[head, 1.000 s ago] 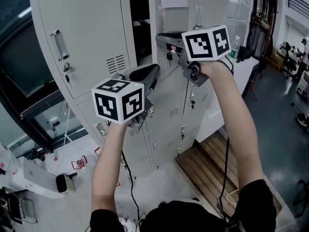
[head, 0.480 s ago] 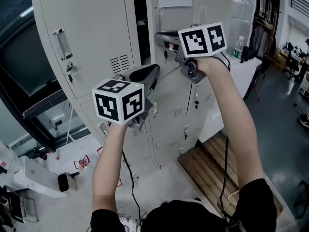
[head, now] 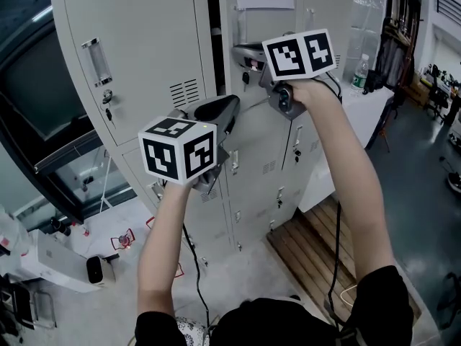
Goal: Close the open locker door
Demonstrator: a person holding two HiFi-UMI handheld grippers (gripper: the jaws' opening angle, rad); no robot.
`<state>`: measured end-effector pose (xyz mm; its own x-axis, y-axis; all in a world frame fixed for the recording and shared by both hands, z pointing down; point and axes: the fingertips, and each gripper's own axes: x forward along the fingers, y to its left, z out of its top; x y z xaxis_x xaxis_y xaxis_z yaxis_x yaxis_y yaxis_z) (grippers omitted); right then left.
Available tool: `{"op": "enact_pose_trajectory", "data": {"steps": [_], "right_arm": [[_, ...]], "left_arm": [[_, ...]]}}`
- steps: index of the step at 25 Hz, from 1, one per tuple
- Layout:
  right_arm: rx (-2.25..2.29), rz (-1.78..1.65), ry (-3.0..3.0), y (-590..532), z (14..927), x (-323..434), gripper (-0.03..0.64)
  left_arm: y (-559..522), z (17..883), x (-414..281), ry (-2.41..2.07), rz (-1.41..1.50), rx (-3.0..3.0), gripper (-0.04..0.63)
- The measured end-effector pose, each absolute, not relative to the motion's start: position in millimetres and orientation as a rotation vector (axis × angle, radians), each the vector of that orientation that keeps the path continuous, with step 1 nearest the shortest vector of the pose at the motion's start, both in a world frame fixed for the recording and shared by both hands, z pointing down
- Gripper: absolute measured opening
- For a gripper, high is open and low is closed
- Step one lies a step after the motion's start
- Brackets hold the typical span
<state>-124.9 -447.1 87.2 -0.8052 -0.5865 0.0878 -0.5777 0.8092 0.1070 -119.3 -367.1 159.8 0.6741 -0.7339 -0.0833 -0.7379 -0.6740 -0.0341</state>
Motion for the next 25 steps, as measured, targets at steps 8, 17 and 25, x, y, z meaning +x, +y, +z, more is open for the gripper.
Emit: {"op": "enact_pose_trajectory", "data": {"steps": [8, 17, 25], "right_arm": [[0.985, -0.098, -2.857, -461, 86, -133, 0.015], [1.046, -0.094, -2.839, -479, 88, -144, 0.009], [1.060, -0.085, -2.837, -489, 90, -148, 0.008]], "left_arm": [[-367, 159, -128, 1.242, 0.095, -2.812, 0.018], [-369, 164, -144, 1.264, 0.088, -2.808, 0.017], [-374, 170, -151, 1.280, 0.065, -2.809, 0.017]]}}
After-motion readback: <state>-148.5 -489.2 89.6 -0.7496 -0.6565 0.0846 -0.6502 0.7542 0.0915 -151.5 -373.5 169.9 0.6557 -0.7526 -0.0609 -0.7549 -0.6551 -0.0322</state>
